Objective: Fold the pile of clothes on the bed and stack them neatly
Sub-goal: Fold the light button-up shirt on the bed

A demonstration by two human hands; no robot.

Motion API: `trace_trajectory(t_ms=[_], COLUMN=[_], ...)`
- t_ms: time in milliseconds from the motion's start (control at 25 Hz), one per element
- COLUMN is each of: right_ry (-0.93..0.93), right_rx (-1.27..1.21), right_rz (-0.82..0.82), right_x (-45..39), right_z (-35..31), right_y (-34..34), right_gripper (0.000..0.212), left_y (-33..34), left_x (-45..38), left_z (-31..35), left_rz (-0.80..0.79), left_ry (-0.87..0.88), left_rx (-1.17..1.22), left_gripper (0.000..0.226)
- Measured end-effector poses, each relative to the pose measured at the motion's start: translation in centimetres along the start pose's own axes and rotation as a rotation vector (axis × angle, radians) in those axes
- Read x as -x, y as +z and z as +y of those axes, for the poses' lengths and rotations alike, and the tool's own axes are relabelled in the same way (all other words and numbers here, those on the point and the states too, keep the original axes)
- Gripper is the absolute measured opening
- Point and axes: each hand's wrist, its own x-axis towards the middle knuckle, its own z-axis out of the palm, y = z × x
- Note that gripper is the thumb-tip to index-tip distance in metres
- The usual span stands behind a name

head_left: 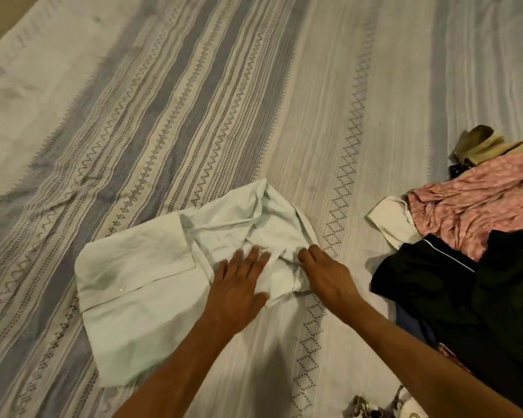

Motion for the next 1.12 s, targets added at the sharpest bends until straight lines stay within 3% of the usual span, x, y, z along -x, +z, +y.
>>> trace_trajectory(t_ms=[80,160,240,360,440,520,600,720,840,920,1040,1120], right_ry=[0.105,0.172,0.079,-0.092,0.001,0.154,0.151,0.018,-0.07,-0.012,0.419,0.629], right_rx=[-0.051,-0.101,-0.053,0.074,0.077,-0.027,-0.095,-0.153,-0.106,-0.15,-0.81,-1.028], right_rz=[0.062,0.224,0.384,0.287,0.208,0.254,0.329,0.326,0.217,0.223,0.199,0.119], right_x=[0.2,-0.7,-1.9,-2.1,-1.8,-1.7,-1.9,-2.6,-3.8,-5.4,-9.2,-12.4], right_z=[-0.4,-1.0,-1.9,-1.8,-0.9,-1.1,-2.6,-6.2,-8.7,-9.4,-9.8,-9.1], right_y=[0.8,0.5,-0.3,-0.1,0.9,0.9,-0.1,-1.7,-0.9,-0.1,-1.7,-3.2], right_gripper=[0.015,0.008,0.019,0.037,0.036,0.043,0.049,0.047,0.049,0.046,0.038,0.044], left_y=[1.4,2.1,2.6,3.7,3.8,3.3,1.8,-2.1,-7.1,-8.3,-8.3,-8.0], left_x=[1.2,1.8,1.9,2.3,2.6,2.3,2.1,2.8,5.3,7.8,10.8,12.2], left_z=[0.2,0.8,1.4,2.1,2.1,1.9,2.0,1.3,-2.9,-7.7,-13.8,-16.2], left_rz=[0.055,0.096,0.099,0.075,0.045,0.024,0.006,0.195,0.495,0.611,0.608,0.471], left_ry=[0.044,0.06,0.057,0.043,0.056,0.049,0.075,0.096,-0.193,-0.481,-0.915,-1.158], left_rx=[-0.064,-0.095,-0.127,-0.129,-0.134,-0.116,-0.039,0.126,0.257,0.281,0.326,0.529], left_gripper=[0.094,0.09,0.082,0.07,0.068,0.067,0.066,0.06,0.053,0.062,0.095,0.102])
